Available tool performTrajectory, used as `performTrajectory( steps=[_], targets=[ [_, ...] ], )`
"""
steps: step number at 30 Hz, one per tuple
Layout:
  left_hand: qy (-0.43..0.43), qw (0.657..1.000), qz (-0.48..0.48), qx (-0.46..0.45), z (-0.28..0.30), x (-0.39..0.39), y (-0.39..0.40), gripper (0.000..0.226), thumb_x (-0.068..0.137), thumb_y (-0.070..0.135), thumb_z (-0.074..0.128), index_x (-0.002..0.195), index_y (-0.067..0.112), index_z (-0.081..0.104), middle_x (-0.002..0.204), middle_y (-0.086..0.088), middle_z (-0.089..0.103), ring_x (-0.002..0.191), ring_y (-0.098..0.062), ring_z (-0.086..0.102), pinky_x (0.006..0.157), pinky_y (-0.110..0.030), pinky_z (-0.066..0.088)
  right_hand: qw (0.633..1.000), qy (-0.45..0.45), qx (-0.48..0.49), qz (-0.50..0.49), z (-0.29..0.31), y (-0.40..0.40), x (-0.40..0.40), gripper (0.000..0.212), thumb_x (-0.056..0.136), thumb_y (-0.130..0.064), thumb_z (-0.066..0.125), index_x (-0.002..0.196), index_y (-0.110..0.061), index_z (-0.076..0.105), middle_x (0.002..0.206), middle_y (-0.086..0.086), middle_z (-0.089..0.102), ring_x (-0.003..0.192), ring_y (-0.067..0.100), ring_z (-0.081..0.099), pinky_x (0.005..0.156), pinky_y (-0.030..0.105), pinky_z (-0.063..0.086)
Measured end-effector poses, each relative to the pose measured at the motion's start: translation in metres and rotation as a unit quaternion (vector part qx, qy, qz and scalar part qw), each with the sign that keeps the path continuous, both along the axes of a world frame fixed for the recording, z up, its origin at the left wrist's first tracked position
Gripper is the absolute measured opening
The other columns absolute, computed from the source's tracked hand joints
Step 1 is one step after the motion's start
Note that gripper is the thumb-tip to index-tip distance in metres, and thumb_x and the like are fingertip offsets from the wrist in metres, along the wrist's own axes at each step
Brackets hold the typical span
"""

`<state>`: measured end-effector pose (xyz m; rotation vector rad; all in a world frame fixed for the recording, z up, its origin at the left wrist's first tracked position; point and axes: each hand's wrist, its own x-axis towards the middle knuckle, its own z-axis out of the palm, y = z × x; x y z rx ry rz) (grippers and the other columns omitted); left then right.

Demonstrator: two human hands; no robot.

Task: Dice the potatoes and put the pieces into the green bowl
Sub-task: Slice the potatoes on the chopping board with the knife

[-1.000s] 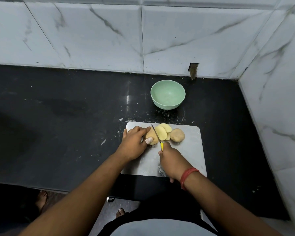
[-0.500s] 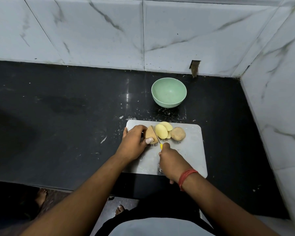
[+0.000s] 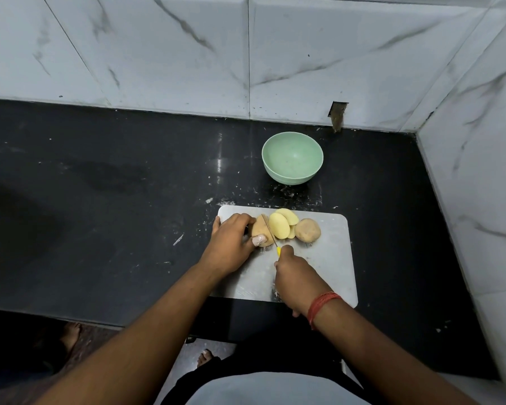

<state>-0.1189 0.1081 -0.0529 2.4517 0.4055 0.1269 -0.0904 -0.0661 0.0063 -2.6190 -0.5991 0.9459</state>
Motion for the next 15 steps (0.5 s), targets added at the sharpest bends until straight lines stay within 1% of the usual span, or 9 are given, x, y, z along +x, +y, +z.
performTrajectory(
  steps=[5,6,8,9,10,11,12,14,15],
  targets=[
    [-0.004,1.0,-0.004,0.013,0.003,0.001,-0.001,0.029,0.094,0.043,0.065,0.112,0.021,0.06,0.104,0.01,0.057,0.103,-0.013,0.052,0.121,-0.054,0.014,0.999,0.037,-0.012,0.005,0.002,0.003,0.008,0.035,0.094,0.0,0.042,0.127,-0.005,0.031,0.093,0.014,0.055,0.059,0.027,0.055,0.031,0.025,0.035],
    [-0.004,1.0,-0.006,0.018,0.003,0.002,-0.001,0.027,0.094,0.041,0.065,0.111,0.021,0.06,0.103,0.011,0.055,0.103,-0.013,0.052,0.121,-0.054,0.014,0.999,0.04,-0.013,0.016,0.003,0.003,0.01,0.039,0.093,0.002,0.045,0.129,-0.003,0.031,0.093,0.013,0.057,0.061,0.026,0.056,0.034,0.023,0.037],
    [-0.005,1.0,-0.011,0.027,0.003,0.002,-0.001,0.024,0.094,0.037,0.066,0.11,0.021,0.059,0.102,0.012,0.052,0.103,-0.015,0.053,0.12,-0.056,0.015,0.999,0.03,-0.005,0.033,0.007,0.005,0.013,0.038,0.096,-0.004,0.044,0.132,0.0,0.032,0.104,0.018,0.06,0.081,0.032,0.063,0.057,0.024,0.045],
    [-0.006,0.999,-0.013,0.029,0.004,0.002,-0.001,0.023,0.094,0.036,0.067,0.11,0.021,0.059,0.101,0.012,0.051,0.103,-0.015,0.053,0.12,-0.056,0.016,0.999,0.026,0.002,0.035,0.01,0.005,0.015,0.036,0.099,-0.009,0.04,0.133,0.0,0.034,0.111,0.02,0.06,0.093,0.035,0.063,0.068,0.026,0.045],
    [-0.006,0.999,-0.015,0.029,0.004,0.002,-0.001,0.022,0.094,0.034,0.067,0.11,0.021,0.059,0.1,0.012,0.05,0.102,-0.015,0.053,0.121,-0.056,0.015,0.999,0.026,0.006,0.035,0.013,0.006,0.017,0.034,0.101,-0.012,0.038,0.132,-0.001,0.037,0.115,0.021,0.059,0.1,0.036,0.062,0.073,0.028,0.045],
    [-0.006,0.999,-0.017,0.03,0.005,0.003,-0.001,0.021,0.094,0.033,0.066,0.109,0.021,0.059,0.1,0.011,0.051,0.101,-0.015,0.053,0.121,-0.056,0.015,0.999,0.028,0.003,0.035,0.016,0.009,0.021,0.032,0.101,-0.013,0.037,0.131,-0.002,0.039,0.116,0.022,0.059,0.1,0.036,0.061,0.072,0.03,0.045],
    [-0.006,0.999,-0.019,0.031,0.005,0.003,-0.001,0.02,0.094,0.032,0.066,0.109,0.02,0.059,0.101,0.01,0.052,0.1,-0.015,0.053,0.121,-0.057,0.015,0.999,0.032,0.001,0.034,0.017,0.011,0.025,0.031,0.101,-0.013,0.038,0.13,-0.002,0.041,0.111,0.02,0.059,0.091,0.033,0.061,0.067,0.03,0.045],
    [-0.008,0.999,-0.022,0.029,0.004,0.004,0.0,0.021,0.094,0.031,0.066,0.11,0.02,0.059,0.101,0.008,0.053,0.096,-0.014,0.051,0.119,-0.057,0.019,0.998,0.054,-0.014,0.036,0.017,0.017,0.034,0.028,0.099,-0.008,0.039,0.127,-0.004,0.041,0.09,0.015,0.057,0.064,0.025,0.055,0.047,0.028,0.042],
    [-0.008,0.999,-0.026,0.027,0.003,0.005,0.0,0.022,0.094,0.032,0.067,0.111,0.02,0.059,0.101,0.008,0.053,0.093,-0.012,0.048,0.117,-0.057,0.022,0.997,0.071,-0.023,0.035,0.019,0.019,0.038,0.028,0.097,-0.004,0.039,0.125,-0.006,0.039,0.085,0.014,0.055,0.054,0.022,0.052,0.039,0.027,0.04]
  ],
)
